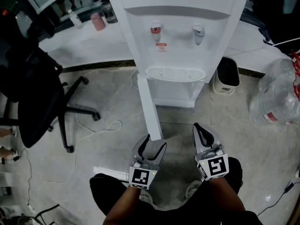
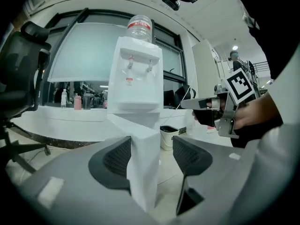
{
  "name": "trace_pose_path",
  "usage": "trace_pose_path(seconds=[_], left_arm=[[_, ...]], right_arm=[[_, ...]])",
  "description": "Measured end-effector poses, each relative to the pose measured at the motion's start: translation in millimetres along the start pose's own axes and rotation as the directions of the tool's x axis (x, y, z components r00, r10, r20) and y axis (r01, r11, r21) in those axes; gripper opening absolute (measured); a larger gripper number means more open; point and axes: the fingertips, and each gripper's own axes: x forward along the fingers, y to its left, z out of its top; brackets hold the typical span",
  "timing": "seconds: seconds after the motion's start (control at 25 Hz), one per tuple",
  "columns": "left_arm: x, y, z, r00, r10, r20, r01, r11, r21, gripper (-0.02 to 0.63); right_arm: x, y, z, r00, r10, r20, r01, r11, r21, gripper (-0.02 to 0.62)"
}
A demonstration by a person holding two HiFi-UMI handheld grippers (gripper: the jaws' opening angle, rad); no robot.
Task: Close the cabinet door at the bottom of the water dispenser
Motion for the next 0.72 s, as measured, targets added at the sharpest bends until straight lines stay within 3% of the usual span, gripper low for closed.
trace_pose_path(seconds=[0.24, 0.44, 0.72], left_arm=[[23.1, -24.0, 7.1, 0.998, -0.062, 0.013, 0.062, 0.998, 0.023, 0.278], [44.8, -42.9, 7.7, 0.995, -0.098, 0.012, 0.098, 0.995, -0.031, 0.276], [69.2, -57.5, 8.9, 0.994, -0.110, 0.014, 0.110, 0.993, -0.045, 0.276]], right_arm=[[-5.8, -20.6, -3.0, 0.999, -0.032, 0.005, 0.032, 0.998, 0.057, 0.006], [-11.7, -27.8, -0.1, 0.999, -0.042, 0.011, 0.041, 0.998, 0.051, 0.026], [-16.1, -38.6, 2.6, 0.998, -0.063, 0.025, 0.062, 0.997, 0.037, 0.026]])
